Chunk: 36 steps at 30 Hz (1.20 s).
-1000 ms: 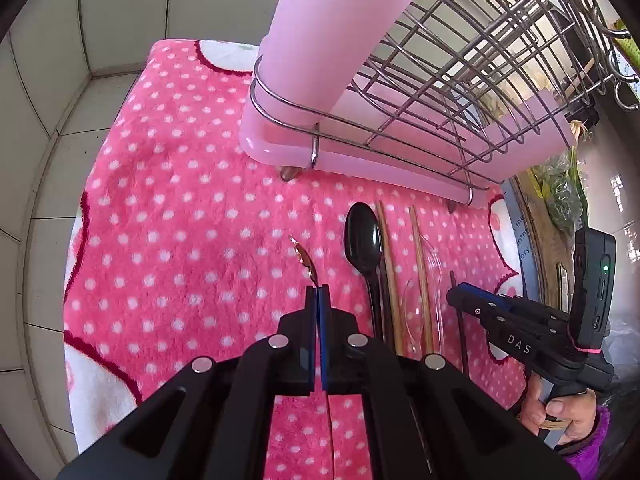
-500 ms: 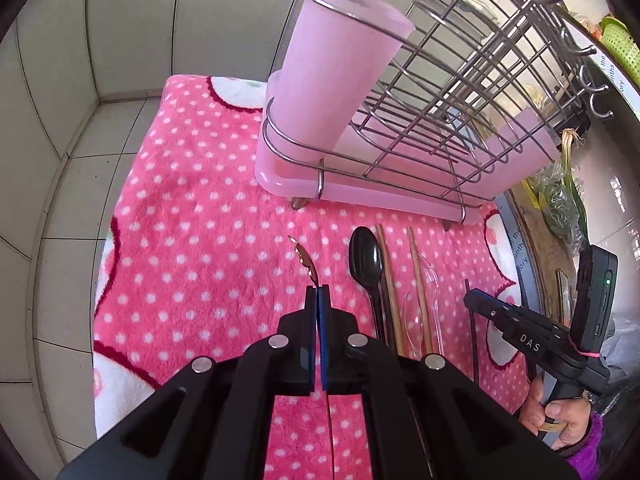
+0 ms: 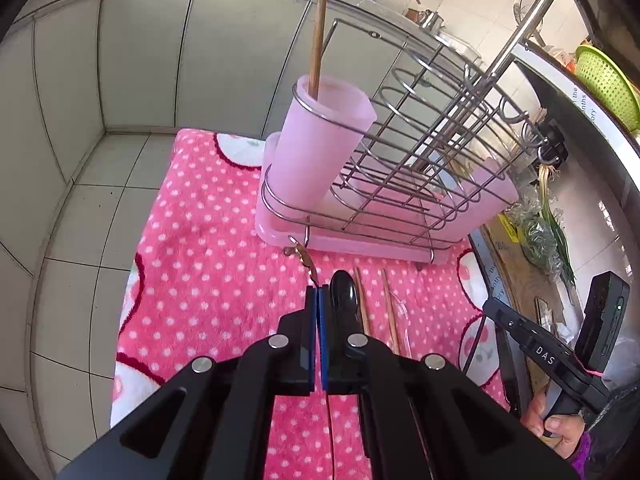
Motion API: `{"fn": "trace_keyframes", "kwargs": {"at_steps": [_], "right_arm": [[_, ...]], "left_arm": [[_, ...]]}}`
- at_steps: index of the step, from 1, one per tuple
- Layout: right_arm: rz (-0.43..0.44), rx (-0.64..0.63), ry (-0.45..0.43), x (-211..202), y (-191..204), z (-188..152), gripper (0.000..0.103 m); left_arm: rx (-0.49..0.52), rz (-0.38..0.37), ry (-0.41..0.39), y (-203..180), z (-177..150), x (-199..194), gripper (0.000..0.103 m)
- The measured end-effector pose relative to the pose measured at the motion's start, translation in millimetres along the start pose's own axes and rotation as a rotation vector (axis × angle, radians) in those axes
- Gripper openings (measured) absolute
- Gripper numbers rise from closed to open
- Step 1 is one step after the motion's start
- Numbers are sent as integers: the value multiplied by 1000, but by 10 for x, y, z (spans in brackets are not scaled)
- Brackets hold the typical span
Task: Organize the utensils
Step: 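Lift the gold spoon and dark chopstick up above the pink holder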
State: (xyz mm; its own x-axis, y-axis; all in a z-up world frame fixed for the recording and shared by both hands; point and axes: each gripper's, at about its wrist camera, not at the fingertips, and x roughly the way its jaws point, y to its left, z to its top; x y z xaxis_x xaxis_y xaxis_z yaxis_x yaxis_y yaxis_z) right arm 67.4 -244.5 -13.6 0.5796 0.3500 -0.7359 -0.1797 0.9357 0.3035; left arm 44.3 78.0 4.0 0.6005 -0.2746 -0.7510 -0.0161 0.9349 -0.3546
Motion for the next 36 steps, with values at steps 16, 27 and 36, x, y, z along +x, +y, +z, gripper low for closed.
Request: {"fn": "trace_keyframes", "kwargs": {"at_steps": [16,27,36], "right_arm": [[8,-36,-195,-606,86,351,4],[18,-70,-297,-969,191,694,4],[8,-100,-398,-1288,265,1081,4]], "left_arm": [[-17,-32,-210,-105,294,-539,0],[-51,-36,-361,-113,583,-855,0],[-39,-1,-509,-271,929,-1050,0]]}}
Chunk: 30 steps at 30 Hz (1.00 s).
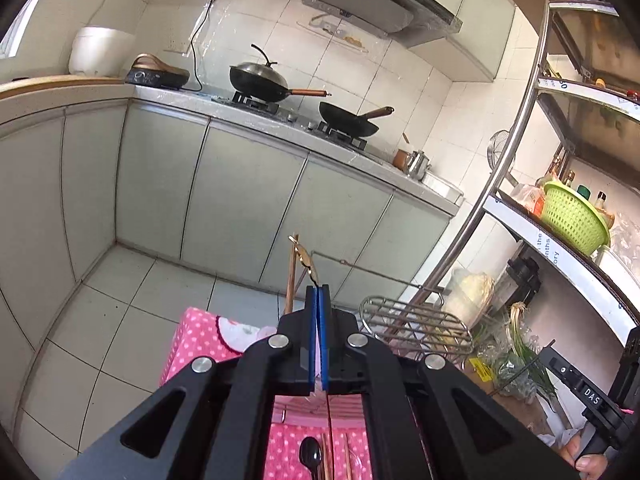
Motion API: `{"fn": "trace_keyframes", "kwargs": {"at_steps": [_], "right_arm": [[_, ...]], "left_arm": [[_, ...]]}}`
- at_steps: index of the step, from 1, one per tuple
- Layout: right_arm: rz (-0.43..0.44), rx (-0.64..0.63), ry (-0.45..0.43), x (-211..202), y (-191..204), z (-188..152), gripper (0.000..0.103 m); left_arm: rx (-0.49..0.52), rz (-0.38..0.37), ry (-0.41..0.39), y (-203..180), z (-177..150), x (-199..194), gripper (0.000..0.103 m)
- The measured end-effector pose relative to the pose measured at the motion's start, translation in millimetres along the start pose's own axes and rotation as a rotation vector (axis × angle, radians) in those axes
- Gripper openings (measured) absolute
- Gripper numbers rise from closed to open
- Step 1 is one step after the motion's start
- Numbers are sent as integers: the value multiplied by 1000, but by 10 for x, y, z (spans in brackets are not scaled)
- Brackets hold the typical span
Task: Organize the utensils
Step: 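Lift the gold spoon and dark chopstick up above the pink holder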
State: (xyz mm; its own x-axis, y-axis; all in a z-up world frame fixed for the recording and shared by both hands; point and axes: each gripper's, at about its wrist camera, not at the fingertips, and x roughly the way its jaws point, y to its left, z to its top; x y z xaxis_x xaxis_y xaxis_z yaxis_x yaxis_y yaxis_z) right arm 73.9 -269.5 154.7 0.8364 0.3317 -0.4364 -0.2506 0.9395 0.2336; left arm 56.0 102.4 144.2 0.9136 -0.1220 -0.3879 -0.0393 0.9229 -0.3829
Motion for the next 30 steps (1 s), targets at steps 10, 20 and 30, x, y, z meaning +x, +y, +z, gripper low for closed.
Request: {"fn": "trace_keyframes", "kwargs": {"at_steps": [10,20,30], "right_arm": [[-43,-10,-91,-5,-70,420,4],[-65,-16,-70,240,-148,487,4],[-78,-25,-24,519,-150,395,4]], "left_arm": [[8,60,-120,-133,274,243,1],[-28,104,-174,-3,297,525,1],[20,157,-259,11,122,729,1]]}}
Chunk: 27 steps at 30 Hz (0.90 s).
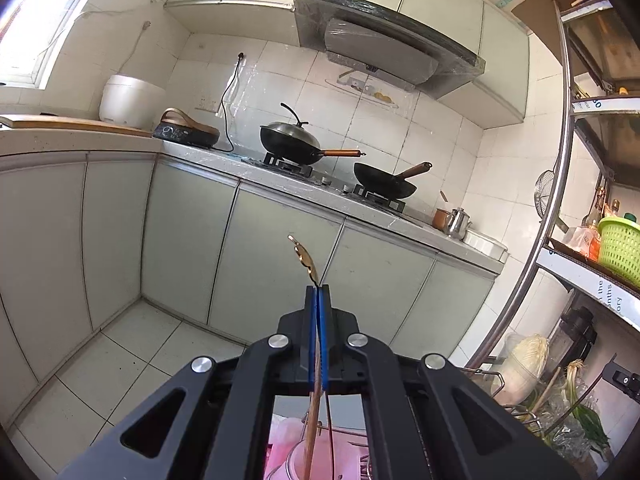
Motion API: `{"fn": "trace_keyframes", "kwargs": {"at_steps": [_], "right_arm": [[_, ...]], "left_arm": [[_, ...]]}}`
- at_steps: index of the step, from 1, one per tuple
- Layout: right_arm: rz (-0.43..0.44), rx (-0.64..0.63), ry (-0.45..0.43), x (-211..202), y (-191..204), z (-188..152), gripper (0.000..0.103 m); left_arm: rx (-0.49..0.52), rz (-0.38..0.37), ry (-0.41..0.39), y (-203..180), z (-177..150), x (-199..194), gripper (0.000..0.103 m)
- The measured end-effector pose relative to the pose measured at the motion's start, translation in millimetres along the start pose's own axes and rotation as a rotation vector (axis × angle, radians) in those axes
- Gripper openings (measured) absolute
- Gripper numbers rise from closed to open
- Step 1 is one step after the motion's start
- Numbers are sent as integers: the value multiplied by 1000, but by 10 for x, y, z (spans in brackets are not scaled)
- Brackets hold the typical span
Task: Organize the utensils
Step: 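Lift the gold spoon and dark chopstick up above the pink holder, then lower the gold spoon and chopstick into the pink cup, open both tools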
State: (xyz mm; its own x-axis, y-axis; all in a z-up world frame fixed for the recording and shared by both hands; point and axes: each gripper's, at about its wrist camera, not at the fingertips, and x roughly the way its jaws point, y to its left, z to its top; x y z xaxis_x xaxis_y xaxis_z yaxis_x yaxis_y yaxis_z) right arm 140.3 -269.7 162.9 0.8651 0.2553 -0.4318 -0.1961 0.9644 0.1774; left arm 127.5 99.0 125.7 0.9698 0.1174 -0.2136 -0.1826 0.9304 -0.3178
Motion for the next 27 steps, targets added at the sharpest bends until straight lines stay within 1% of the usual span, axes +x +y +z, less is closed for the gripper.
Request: {"fn": "trace_keyframes", "kwargs": {"at_steps": [4,12,15,19,22,27], "right_arm": [[-6,8,27,98,-31,-75,4],[-14,13,107,321,-69,-261,4],[-10,32,142,418,-123,-334,4],[-9,56,185,549,-186,-425,4],[-14,61,208,625,-212,-478,4],[-14,73,237,718,-246,-539,4]], "left_arm": [[41,20,-22,-38,-151,32,1],[125,25,-1,-100,-509,68,1],[147,27,31,-98,-648,97,1],[144,14,92,-70,-759,173,1],[138,3,134,-46,-806,220,1],[109,-4,175,15,-815,255,3]]}}
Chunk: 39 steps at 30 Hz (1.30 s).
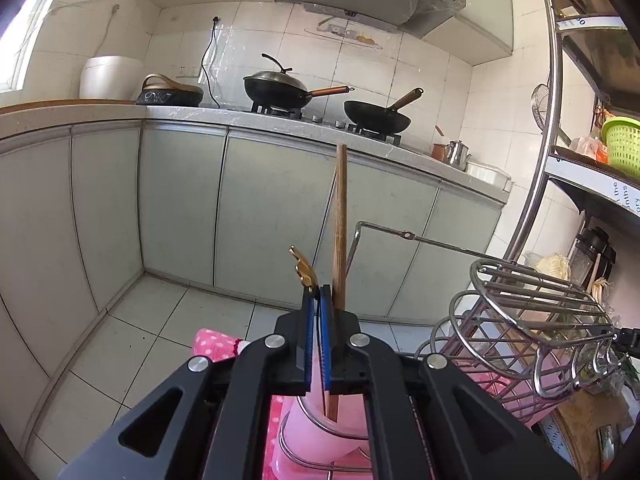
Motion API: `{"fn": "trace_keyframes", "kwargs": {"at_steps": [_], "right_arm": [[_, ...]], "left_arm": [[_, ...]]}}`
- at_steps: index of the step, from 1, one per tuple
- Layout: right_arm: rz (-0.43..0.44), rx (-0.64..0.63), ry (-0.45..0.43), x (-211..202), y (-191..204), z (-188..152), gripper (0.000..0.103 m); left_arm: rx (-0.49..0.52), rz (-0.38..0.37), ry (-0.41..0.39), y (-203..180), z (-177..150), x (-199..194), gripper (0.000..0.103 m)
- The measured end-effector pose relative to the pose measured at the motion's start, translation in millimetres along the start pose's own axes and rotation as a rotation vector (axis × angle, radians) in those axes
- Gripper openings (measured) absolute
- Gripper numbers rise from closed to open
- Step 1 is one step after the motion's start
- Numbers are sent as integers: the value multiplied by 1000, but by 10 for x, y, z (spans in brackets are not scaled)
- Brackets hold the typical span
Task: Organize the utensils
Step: 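Lower the gold spoon and chopstick into the pink cup, open both tools, then move both tools back down toward the black spoon and remaining utensils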
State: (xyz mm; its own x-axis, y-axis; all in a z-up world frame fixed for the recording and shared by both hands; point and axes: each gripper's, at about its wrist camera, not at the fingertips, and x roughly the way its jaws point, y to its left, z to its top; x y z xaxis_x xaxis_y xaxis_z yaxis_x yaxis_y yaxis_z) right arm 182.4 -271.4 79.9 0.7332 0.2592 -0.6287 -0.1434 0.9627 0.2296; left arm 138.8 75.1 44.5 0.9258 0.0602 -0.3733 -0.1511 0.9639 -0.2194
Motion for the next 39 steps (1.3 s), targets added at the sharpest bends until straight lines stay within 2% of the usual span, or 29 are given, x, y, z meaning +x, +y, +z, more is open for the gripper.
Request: {"fn": "trace_keyframes", "kwargs": {"at_steps": [2,4,7,9,12,21,27,33,39], "right_arm": [[2,5,6,33,-6,-5,5],[1,5,15,59,-11,-7,5],[-2,9,30,74,-19,-3,7],[5,15,39,72,-39,3,17],[8,22,30,22,-64,10,27],[19,50,-16,-263,-120,-36,28],[43,39,-33,-487,-46,-304,28],[81,31,4,-551,70,-676,28],[92,16,97,-403,166,-1045,28]], "left_arm": [[5,-1,17,1,11,14,10],[-8,-12,34,19,18,16,20],[-29,-15,36,48,43,-13,26],[-43,-26,42,66,66,-32,29],[-63,-39,53,86,97,-66,29],[-74,-43,49,144,113,-313,29],[-91,-69,76,179,55,-534,29],[-85,-101,156,136,-124,-671,29],[-45,-125,250,44,-403,-697,29]]}}
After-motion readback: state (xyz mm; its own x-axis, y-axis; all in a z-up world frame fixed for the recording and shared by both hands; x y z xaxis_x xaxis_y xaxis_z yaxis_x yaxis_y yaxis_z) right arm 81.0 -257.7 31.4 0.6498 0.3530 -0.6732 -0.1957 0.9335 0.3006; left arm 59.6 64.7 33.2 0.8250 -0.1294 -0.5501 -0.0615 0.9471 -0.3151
